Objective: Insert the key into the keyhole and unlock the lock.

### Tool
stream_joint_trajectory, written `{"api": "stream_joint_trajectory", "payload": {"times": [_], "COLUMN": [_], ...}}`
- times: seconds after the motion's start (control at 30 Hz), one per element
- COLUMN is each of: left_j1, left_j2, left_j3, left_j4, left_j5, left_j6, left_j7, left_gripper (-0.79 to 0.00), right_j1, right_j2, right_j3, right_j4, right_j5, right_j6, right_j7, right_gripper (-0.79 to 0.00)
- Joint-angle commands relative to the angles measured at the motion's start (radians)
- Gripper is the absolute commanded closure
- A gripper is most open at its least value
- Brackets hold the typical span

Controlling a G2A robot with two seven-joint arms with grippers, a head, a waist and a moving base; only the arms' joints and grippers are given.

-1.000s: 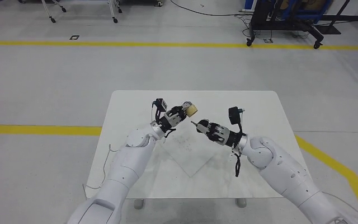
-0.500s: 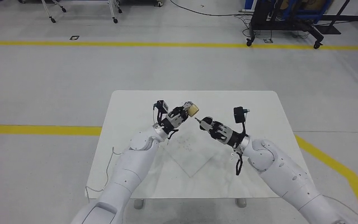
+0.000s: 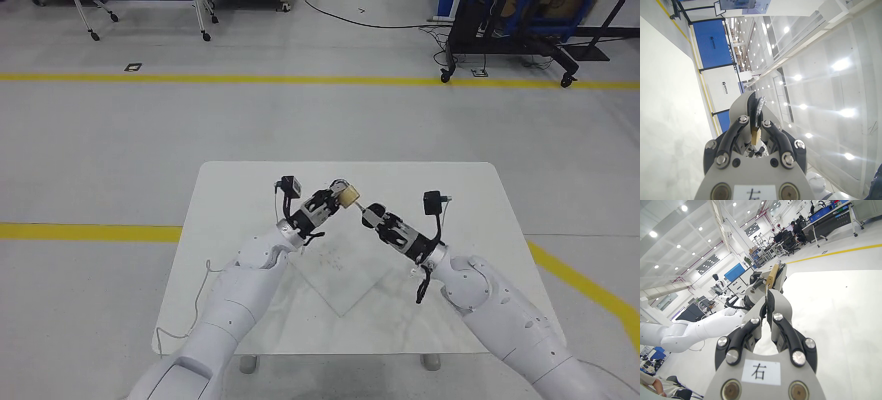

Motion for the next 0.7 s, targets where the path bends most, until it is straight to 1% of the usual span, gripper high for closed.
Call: {"api": "stream_joint_trajectory", "payload": {"times": [0.0,0.23,0.4,0.47,0.6,0.67], "left_j1": [0.003,0.014,0.018,0.017,0.02,0.029], "left_j2": [0.0,0.003,0.008,0.01,0.016,0.016], "left_j3": [0.005,0.002,-0.001,-0.001,0.001,0.004], "left_j4": [-0.007,-0.023,-0.029,-0.032,-0.041,-0.053], "left_j5": [0.021,0.034,0.105,0.147,0.259,0.282], "left_j6": [-0.007,-0.023,-0.063,-0.075,-0.109,-0.112], "left_j7": [0.011,0.029,0.087,0.116,0.191,0.215], "left_gripper": [0.0,0.0,0.0,0.0,0.0,0.0], "right_j1": [0.0,0.006,0.003,-0.001,-0.013,-0.018], "right_j2": [-0.003,-0.017,-0.023,-0.024,-0.017,-0.013], "right_j3": [0.003,0.006,0.007,0.01,0.032,0.044], "right_j4": [0.001,0.007,0.008,0.007,0.006,0.001], "right_j5": [0.005,0.013,0.01,0.028,0.114,0.157], "right_j6": [0.008,0.047,0.05,0.039,0.001,-0.006], "right_j7": [0.008,0.024,0.051,0.086,0.196,0.25], "right_gripper": [0.0,0.0,0.0,0.0,0.0,0.0]}}
